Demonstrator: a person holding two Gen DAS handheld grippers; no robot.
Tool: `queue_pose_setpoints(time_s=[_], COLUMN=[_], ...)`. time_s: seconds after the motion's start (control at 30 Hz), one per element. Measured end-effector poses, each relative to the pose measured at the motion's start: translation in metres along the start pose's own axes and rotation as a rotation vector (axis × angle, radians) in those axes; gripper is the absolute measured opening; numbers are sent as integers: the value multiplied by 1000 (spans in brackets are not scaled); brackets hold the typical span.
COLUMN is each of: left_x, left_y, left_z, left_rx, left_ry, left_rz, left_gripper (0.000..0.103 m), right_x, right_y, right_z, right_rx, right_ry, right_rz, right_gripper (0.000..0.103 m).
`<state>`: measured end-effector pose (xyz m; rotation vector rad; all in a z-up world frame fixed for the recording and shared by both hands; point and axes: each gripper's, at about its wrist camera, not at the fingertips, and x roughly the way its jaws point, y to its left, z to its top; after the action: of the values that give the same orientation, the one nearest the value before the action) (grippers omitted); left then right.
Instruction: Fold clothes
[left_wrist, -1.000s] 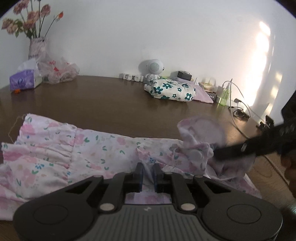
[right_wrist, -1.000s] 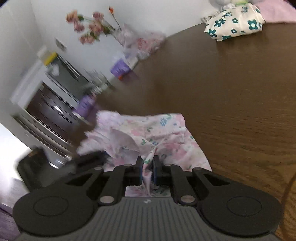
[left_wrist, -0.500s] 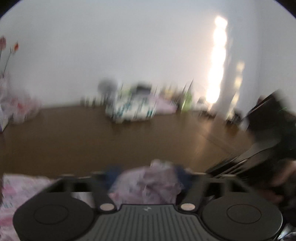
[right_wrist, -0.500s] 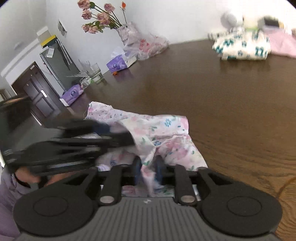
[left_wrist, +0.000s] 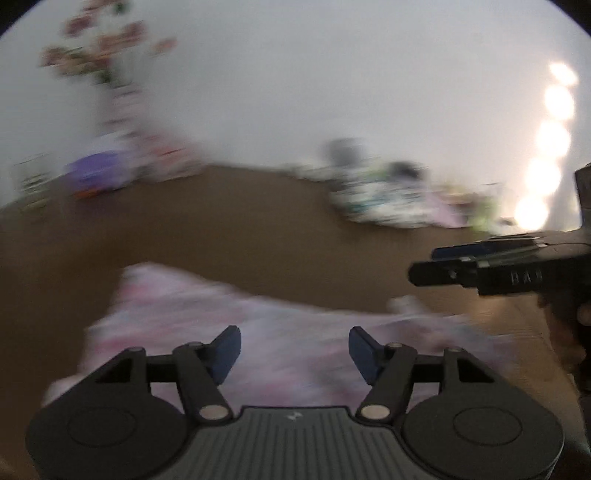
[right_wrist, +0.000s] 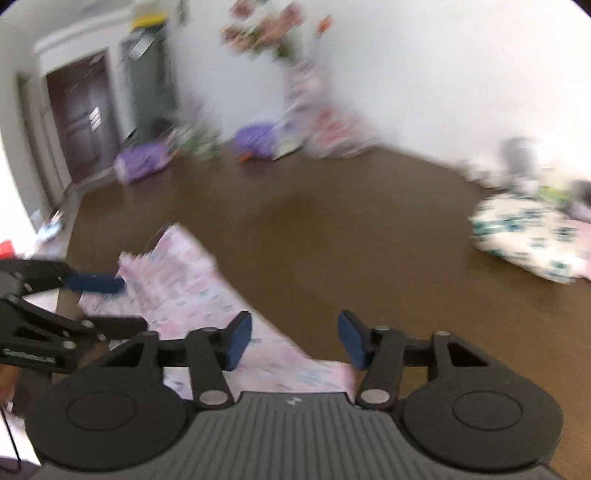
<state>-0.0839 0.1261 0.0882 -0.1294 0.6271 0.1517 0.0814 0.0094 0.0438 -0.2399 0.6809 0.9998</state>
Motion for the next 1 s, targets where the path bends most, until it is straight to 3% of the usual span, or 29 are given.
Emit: queue_pose_setpoints(time_s=[0.07,0.1,0.17,0.27,0.3,0.4,0.5,0.67,0.7,0.77,0.8,0.9,1.0], left_x=[-5,-3,3,16,19,38,68,117,125,134,137,134,128], left_y=[4,4,5,8,8,3,-16,-73,-88,-111,-119,-114,-89], left_z=[-3,-7,-13,-22,-23,-16,2,29,33,38,40,52,61], left_rx=[34,48,70,63,74,131,244,417,461,506,518,446,318], left_ry=[26,46,86,131,111,68,56,57,48,47,51,45,28], left_rz=[95,122,169,172,169,126,33,-210,-246,-315,-348,-376,-325], left_gripper=[63,62,52,46,46,45,41,38,37,37,37,38,39], right_x=[17,15,13,10,8,-10,-56,-130,-145,-171,-176,-191,-172], right_y=[7,10,14,21,23,20,-1,-20,-20,-22,-26,-37,-52], right_z=[1,-3,-11,-22,-26,-43,-76,-120,-126,-136,-137,-141,-136], right_rx=[2,3,4,6,7,41,171,422,440,467,470,477,477], right_ry=[41,50,70,99,109,123,113,41,-7,-89,-105,-151,-146], right_rz=[26,-1,-54,-135,-161,-273,-393,-434,-424,-411,-417,-434,-392], right_gripper=[38,34,21,21,21,21,21,23,26,42,43,45,45])
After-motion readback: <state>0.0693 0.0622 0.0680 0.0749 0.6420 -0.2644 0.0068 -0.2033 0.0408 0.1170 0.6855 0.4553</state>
